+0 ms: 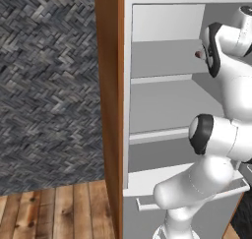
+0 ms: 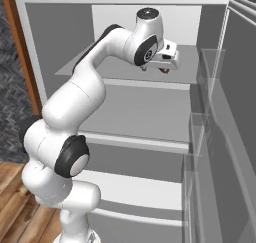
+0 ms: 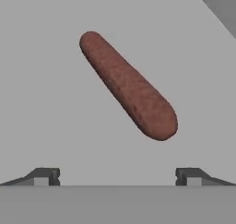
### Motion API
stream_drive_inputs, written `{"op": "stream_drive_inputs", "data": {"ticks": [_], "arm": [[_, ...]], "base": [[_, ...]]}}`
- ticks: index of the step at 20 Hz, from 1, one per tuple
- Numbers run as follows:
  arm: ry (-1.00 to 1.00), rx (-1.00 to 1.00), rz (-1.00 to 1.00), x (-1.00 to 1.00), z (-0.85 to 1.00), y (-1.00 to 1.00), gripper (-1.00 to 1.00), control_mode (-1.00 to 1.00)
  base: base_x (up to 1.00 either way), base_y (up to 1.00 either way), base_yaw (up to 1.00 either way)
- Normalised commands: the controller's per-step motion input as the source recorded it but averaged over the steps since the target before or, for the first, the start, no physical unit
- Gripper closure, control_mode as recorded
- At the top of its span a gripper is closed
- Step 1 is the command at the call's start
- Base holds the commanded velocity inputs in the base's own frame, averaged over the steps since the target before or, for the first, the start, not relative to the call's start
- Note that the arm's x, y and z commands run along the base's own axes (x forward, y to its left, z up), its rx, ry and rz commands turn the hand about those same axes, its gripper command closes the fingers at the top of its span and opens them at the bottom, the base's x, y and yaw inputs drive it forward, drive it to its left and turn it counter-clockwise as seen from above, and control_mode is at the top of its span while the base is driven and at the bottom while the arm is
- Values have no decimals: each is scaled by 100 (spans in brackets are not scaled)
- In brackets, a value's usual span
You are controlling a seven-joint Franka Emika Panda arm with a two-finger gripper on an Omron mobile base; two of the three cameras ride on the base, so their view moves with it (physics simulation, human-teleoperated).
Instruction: Move the hot dog bun to the plate on the dining table and place the condiment next to that plate. Then navigate to the fridge and take the sausage and place it on the plate as well.
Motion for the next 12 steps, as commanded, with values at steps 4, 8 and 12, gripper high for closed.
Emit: {"op": "stream_drive_inputs", "data": {"ticks": [4,8,12], "arm": [[-1,0,5,31,-20,-34,-100,-100],[0,0,1,47,-2,-16,-100,-100],[-1,1,0,50,0,-19,-100,-100]], "base": [[0,0,0],[0,0,0],[0,0,0]]}}
